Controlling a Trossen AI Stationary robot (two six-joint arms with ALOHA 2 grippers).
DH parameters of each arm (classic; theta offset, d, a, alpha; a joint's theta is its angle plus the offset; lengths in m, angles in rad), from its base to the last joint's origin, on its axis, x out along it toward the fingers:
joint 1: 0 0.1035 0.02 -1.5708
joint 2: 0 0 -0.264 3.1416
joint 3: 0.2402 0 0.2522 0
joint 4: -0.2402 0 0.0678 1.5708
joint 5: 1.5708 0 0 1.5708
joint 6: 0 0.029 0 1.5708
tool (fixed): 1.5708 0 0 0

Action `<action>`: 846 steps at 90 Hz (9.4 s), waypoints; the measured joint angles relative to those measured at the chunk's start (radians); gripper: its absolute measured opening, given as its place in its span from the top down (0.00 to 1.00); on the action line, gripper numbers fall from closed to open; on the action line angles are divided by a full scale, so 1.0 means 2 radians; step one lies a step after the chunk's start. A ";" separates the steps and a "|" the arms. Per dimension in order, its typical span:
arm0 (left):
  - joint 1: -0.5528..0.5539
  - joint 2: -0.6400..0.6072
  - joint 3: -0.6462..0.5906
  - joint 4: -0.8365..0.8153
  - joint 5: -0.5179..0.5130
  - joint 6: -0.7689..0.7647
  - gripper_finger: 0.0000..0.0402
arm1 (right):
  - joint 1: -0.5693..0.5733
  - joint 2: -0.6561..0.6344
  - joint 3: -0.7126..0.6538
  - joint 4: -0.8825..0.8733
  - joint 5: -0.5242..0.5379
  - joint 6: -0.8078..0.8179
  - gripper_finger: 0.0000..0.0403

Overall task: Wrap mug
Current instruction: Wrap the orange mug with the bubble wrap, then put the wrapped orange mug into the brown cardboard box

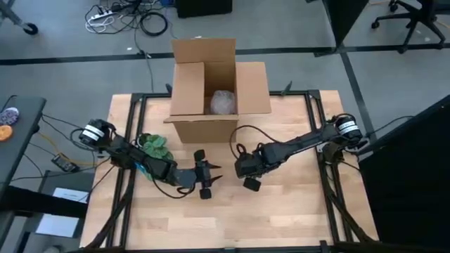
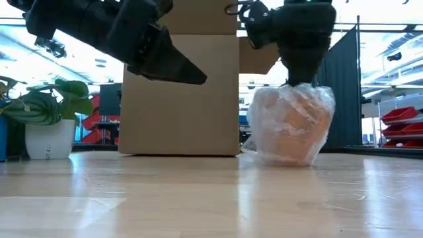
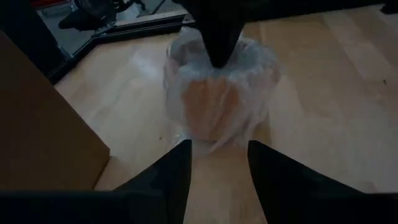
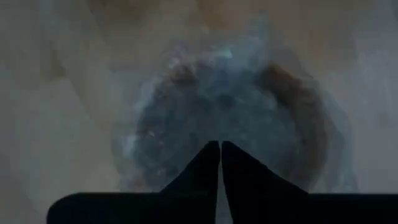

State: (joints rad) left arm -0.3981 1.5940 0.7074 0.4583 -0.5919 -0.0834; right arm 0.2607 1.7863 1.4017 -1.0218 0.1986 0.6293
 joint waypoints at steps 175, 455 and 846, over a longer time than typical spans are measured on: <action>0.026 0.074 0.000 0.044 0.000 -0.019 0.65 | -0.011 -0.045 -0.086 0.122 0.030 -0.011 1.00; 0.052 0.157 0.000 0.102 -0.058 -0.051 0.65 | -0.005 -0.046 -0.066 0.053 0.105 -0.007 1.00; 0.051 0.157 0.000 0.045 -0.025 -0.149 0.65 | -0.032 -0.243 -0.215 1.024 0.002 -0.343 0.95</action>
State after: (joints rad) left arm -0.2962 1.9085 0.7078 0.5478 -0.6418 -0.3805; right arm 0.1976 1.3008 0.9723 1.0257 0.2035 -0.0576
